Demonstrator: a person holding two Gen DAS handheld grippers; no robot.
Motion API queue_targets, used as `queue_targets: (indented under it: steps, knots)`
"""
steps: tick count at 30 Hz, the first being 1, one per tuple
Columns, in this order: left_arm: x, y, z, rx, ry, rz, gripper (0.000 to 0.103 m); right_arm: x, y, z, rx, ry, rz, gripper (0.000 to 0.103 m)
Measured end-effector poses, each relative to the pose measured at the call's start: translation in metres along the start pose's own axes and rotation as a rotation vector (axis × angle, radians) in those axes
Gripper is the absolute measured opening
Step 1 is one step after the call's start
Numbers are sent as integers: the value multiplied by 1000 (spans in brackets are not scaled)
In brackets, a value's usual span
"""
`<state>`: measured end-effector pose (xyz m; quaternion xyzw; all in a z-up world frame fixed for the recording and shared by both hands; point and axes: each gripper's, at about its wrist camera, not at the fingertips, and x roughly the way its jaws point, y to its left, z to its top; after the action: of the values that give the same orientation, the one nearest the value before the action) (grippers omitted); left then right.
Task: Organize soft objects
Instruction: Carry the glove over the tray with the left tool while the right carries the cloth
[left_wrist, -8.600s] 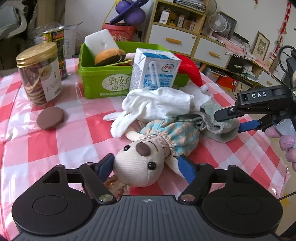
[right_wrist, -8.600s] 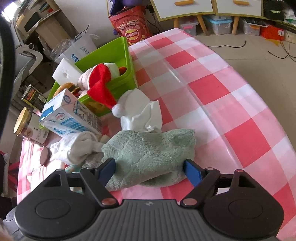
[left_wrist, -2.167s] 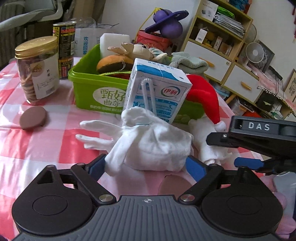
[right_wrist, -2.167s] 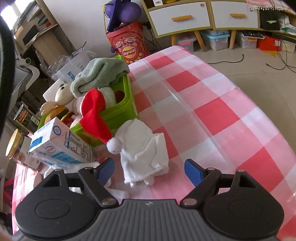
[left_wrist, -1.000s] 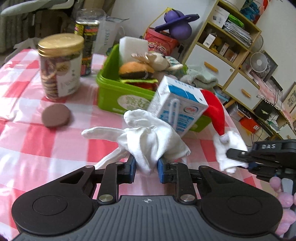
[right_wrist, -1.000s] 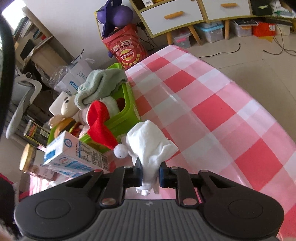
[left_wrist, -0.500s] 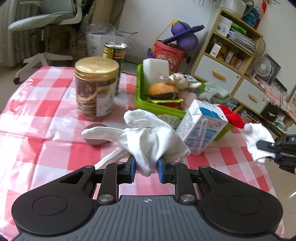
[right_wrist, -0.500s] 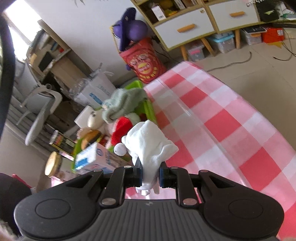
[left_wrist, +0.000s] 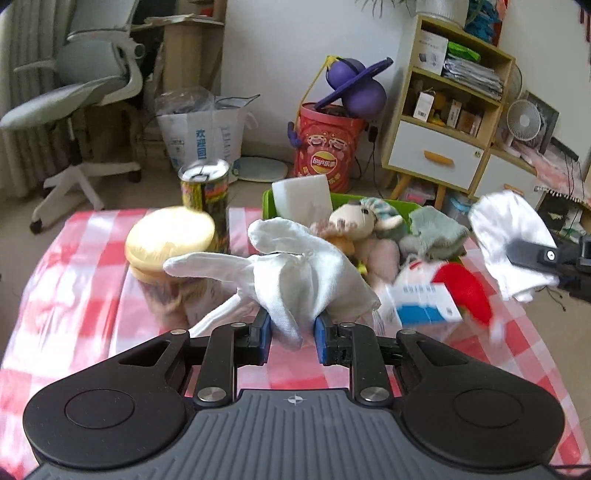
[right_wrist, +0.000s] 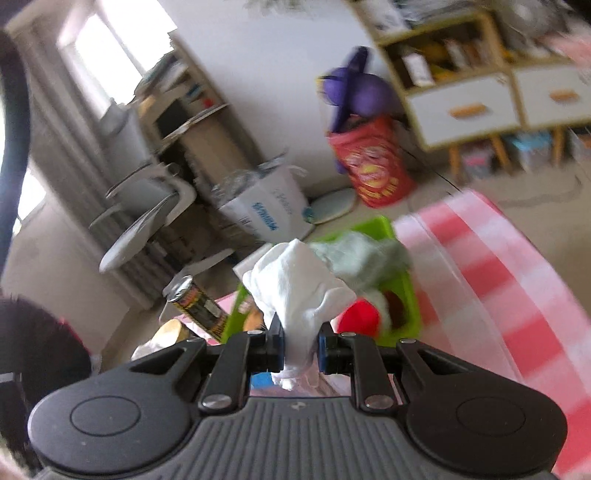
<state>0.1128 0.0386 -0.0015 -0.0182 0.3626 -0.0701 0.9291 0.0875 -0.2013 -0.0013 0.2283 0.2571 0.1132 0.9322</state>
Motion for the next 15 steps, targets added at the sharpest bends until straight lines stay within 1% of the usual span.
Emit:
queue_targets:
  steps: [3, 6, 9, 11, 15]
  knots:
    - [16, -4, 12, 40, 20, -10, 22, 24, 9, 13, -61, 36, 35, 0]
    - [36, -10, 19, 92, 66, -16, 22, 53, 11, 20, -105, 104, 48, 0]
    - [56, -12, 22, 119, 100, -41, 22, 77, 5, 19, -115, 174, 33, 0]
    - [65, -11, 22, 133, 109, -41, 22, 93, -1, 15, -114, 218, 21, 0]
    - [80, -12, 26, 168, 119, -60, 22, 116, -14, 7, -76, 256, 26, 0]
